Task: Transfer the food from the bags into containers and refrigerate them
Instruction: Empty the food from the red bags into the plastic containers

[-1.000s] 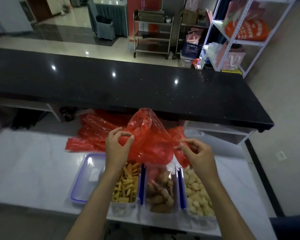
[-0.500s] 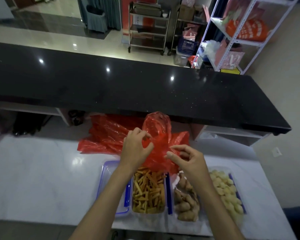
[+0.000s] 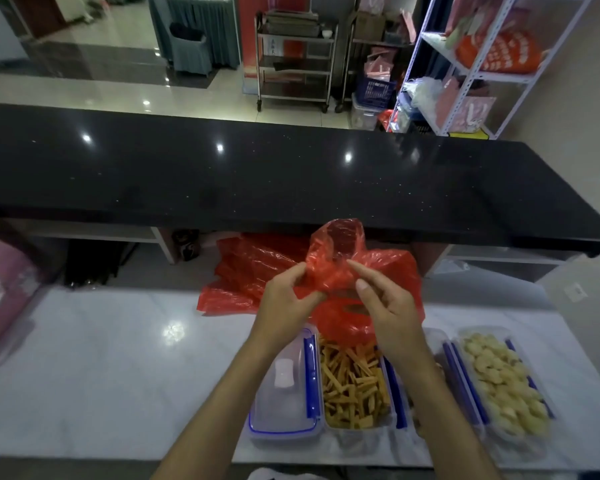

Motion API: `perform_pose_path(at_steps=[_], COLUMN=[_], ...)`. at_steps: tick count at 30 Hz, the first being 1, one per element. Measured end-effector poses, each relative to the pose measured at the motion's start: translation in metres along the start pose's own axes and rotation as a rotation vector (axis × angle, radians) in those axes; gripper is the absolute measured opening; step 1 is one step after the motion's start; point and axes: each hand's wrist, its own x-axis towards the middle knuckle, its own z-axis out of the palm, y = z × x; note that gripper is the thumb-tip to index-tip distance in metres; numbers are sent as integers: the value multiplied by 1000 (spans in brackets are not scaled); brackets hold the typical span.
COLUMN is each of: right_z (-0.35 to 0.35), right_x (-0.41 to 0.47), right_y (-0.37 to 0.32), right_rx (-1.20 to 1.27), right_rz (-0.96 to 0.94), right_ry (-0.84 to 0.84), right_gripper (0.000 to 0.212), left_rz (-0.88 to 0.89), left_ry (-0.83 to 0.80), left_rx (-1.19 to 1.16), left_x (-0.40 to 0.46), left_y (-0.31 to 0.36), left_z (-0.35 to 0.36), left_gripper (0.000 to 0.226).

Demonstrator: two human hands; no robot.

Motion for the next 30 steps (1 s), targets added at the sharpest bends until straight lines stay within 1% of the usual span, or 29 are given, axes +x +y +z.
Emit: perform_pose_path(at_steps=[2, 3, 4, 5, 7, 9, 11, 14, 16, 18, 20, 22, 23, 24, 25, 27, 28, 29, 30], right_z=[5, 5, 3, 0, -5, -8, -9, -3, 6, 15, 19, 20, 20, 21, 23, 25, 26, 26, 26], right_x=[-3, -3, -2, -1, 1, -3, -8, -10, -8, -2, 6, 14, 17, 19, 21, 27, 29, 31, 33], right_y=[5, 9, 15, 20, 34, 50, 67, 84, 92, 98, 103, 108, 107, 106, 103, 105, 104, 103, 102], right_rx=[-173, -258, -338, -410, -510, -493, -398, -258, -236, -208, -188, -210, -231, -255, -286, -324, -300, -285, -243], right_rz=[-154, -214, -239, -221, -118, -34, 41, 143, 175, 200, 220, 237, 248, 242, 232, 172, 138, 109, 81], right_ry=[206, 306, 376, 403, 368, 270, 177, 19, -57, -49, -44, -110, -154, -189, -207, -179, -147, -97, -51], right_gripper=[32, 39, 52, 70, 105, 124, 132, 135, 131, 128, 130, 132, 127, 117, 98, 45, 25, 22, 27], left_rz=[-22, -39, -60, -92, -183, -258, -304, -332, -348, -355, -369, -391, -400, -405, -406, -391, -376, -361, -354], left_ry=[94, 122, 150, 182, 267, 361, 439, 498, 516, 529, 545, 558, 560, 560, 566, 599, 616, 634, 655], left_rx=[-101, -160, -221, -298, -500, -678, -792, -927, -987, -1025, -1034, -1016, -1007, -997, -985, -962, -956, -955, -952], left_x=[5, 7, 10, 13, 17, 20, 22, 20, 17, 14, 10, 7, 6, 5, 4, 3, 3, 2, 2], left_y=[3, 6, 8, 10, 12, 12, 12, 8, 2, -3, -6, -7, -7, -8, -9, -11, -12, -13, -13], left_z=[-10, -16, -23, -28, -41, -54, -68, -85, -92, -96, -101, -108, -112, -116, -121, -130, -135, -139, -144], left_gripper=[14, 13, 13, 14, 20, 32, 37, 40, 45, 48, 47, 45, 45, 46, 48, 50, 49, 47, 46])
